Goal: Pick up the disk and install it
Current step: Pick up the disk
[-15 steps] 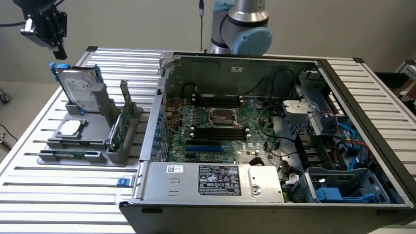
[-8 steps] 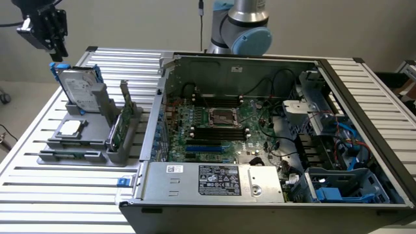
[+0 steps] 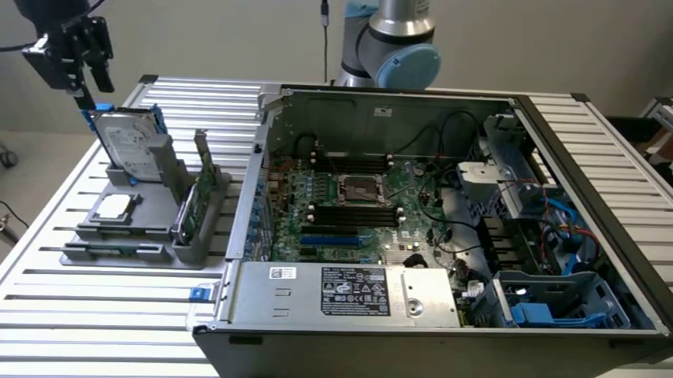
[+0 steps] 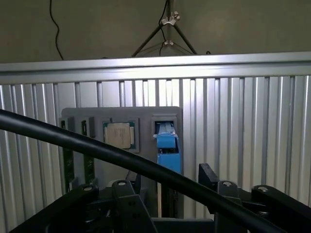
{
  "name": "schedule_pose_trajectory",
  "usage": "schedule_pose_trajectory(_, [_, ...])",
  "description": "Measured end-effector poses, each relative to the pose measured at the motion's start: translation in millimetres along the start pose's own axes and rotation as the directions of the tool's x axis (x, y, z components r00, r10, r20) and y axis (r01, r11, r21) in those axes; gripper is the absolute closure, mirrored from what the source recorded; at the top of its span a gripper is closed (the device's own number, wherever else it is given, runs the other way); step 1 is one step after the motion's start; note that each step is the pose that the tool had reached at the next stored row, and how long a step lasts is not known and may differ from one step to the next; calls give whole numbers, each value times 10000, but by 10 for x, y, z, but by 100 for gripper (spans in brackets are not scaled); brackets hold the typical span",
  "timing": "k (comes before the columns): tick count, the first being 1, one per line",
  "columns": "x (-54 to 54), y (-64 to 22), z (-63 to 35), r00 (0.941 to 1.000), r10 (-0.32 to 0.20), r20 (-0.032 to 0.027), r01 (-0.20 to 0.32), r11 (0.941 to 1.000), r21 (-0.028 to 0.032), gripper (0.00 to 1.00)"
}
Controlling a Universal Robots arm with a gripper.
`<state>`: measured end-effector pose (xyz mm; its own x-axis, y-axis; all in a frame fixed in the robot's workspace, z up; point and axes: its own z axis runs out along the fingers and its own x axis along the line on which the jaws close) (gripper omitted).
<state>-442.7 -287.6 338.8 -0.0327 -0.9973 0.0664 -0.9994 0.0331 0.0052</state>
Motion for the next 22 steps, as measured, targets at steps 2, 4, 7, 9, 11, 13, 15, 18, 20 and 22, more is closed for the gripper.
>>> schedule_pose_trajectory(2, [8, 0, 37, 10000, -25, 1, 25, 10000, 4, 40])
schedule_pose_trajectory(4, [10, 2, 74, 10000, -66, 0, 66, 10000, 5, 40])
schedule_pose_trajectory(7, [10, 1, 129, 9999, -119, 0, 119, 9999, 9, 40])
schedule_pose_trajectory(9, [8, 1, 165, 9999, -159, 0, 159, 9999, 13, 40])
schedule_pose_trajectory(11, [7, 1, 201, 9998, -198, -1, 198, 9998, 13, 40])
schedule_pose_trajectory(13, [4, 4, 239, 9997, -236, -1, 236, 9997, 17, 40])
schedule_pose_trajectory(15, [2, 7, 275, 9996, -273, -1, 273, 9996, 20, 40])
schedule_pose_trajectory(18, [-2, 12, 329, 9994, -336, -2, 336, 9994, 23, 40])
schedule_pose_trajectory(20, [-4, 14, 365, 9993, -377, -2, 377, 9993, 26, 40])
schedule_pose_trajectory(22, [-6, 15, 401, 9991, -415, -2, 415, 9991, 28, 40])
